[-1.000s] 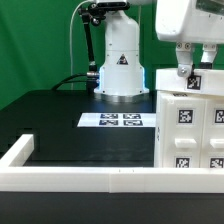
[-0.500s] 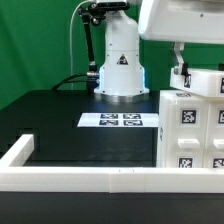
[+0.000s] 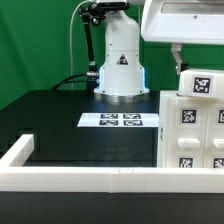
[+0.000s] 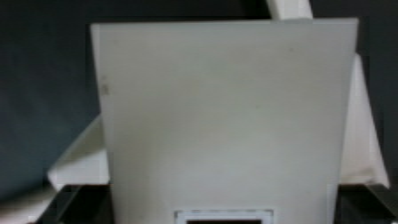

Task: Assemble cabinet

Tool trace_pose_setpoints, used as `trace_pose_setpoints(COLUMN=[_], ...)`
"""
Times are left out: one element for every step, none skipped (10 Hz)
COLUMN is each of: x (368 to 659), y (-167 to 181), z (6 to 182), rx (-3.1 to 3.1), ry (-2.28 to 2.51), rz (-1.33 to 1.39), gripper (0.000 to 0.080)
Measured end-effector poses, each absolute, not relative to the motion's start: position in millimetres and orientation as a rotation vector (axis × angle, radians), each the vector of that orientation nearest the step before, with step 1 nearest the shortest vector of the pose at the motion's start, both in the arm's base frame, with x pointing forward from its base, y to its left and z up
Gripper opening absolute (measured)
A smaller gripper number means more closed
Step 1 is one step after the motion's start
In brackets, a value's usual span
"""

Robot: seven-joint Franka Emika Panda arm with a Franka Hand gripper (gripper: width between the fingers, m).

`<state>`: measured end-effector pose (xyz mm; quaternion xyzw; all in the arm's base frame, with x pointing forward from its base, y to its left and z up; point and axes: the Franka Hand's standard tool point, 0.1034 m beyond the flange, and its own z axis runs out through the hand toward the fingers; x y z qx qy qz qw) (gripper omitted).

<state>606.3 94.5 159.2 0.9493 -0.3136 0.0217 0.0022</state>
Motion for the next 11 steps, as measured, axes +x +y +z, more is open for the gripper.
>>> trace_pose_setpoints(x=[607.4, 609.1, 610.2, 610.7, 611.0, 611.4, 611.7, 612.0, 612.4, 613.0, 613.1], y=[95.1, 95.8, 96.7, 97.6, 98.8, 100.1, 100.8, 101.9, 103.6, 105.4, 108.8], z=[159.2, 158.6, 158.6, 158.8, 159.2, 159.5, 159.8, 160.0, 160.2, 160.4, 160.6], rx=[2.91, 2.814, 2.722, 2.679, 2.641, 2.562, 2.512, 2.433, 2.332, 2.283, 2.143], ry=[-1.212, -1.442, -1.629, -1.711, -1.794, -1.926, -2.003, -2.114, -2.24, -2.299, -2.444], rz=[0.071, 0.085, 0.1, 0.101, 0.085, 0.072, 0.063, 0.049, 0.034, 0.035, 0.013], gripper=[0.0561, 0.0561, 0.0561, 0.0561, 0.0561, 0.0561, 0.0561, 0.0561, 0.0561, 0.0561, 0.0561])
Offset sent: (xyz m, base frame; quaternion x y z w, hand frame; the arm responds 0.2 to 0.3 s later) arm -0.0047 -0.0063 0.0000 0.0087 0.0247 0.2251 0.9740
